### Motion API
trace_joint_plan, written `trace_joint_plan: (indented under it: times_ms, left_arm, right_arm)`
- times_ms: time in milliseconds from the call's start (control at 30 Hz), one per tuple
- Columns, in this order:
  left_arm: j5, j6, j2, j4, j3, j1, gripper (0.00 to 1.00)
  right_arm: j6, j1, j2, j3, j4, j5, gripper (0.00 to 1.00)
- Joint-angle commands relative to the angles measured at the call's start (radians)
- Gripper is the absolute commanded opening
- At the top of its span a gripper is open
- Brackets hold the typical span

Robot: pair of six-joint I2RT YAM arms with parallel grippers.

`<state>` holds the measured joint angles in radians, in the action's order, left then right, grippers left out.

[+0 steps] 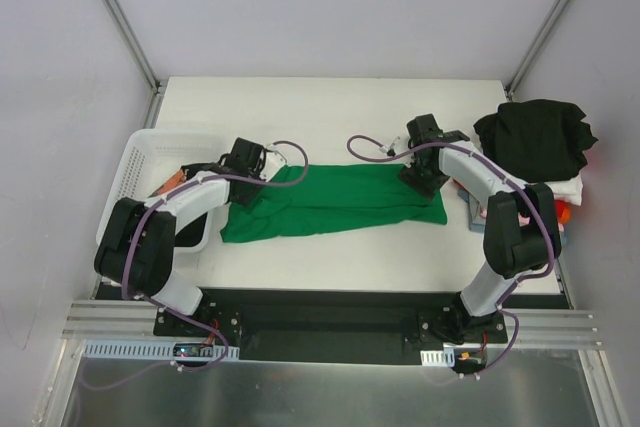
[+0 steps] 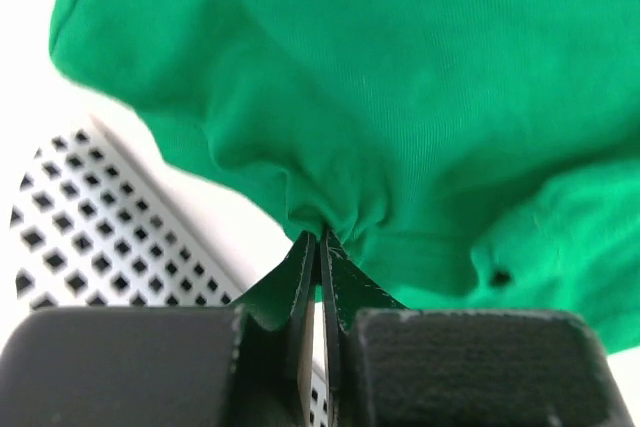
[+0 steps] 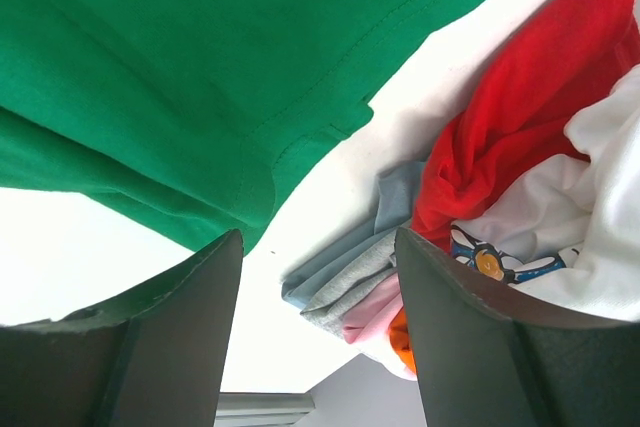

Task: Fold and stack the t-shirts
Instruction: Fold the other side of the tshirt into a rectangle

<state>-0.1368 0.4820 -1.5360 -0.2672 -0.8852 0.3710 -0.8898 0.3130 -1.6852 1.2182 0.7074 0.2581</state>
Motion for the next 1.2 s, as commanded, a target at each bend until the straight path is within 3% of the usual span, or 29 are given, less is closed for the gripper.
trace_joint_plan:
  times_ms: [0,400,633,667,1033,1100,1167]
  left_arm:
    - [-0.030,-0.010,0.126,-0.003,0.063,-0.007,0.00]
    - [-0.089,-0.005,0.214,-0.018,0.160,-0.007,0.06]
    - [-0.089,0.000,0.214,-0.017,0.132,-0.007,0.37]
    - [-0.084,0.000,0.214,-0.017,0.121,-0.007,0.46]
    - [-0.027,0.000,0.185,-0.018,-0.032,-0.009,0.60]
    - [-0.014,-0.002,0.188,-0.018,-0.046,-0.007,0.61]
    - [0.005,-0.009,0.189,-0.020,-0.052,-0.007,0.67]
  right_arm:
    - [0.014,0.005,0.032,0.001,0.010,0.006,0.65]
    - [0.014,0.006,0.032,0.010,0.018,0.001,0.65]
    - [0.017,0.011,0.032,0.015,0.023,0.000,0.65]
    - [0.018,0.017,0.033,0.018,0.026,0.001,0.64]
    - [0.028,0.060,0.047,0.046,0.035,0.020,0.71]
    - [0.026,0.069,0.048,0.047,0.035,0.020,0.82]
    - [0.029,0.074,0.045,0.050,0.037,0.020,0.85]
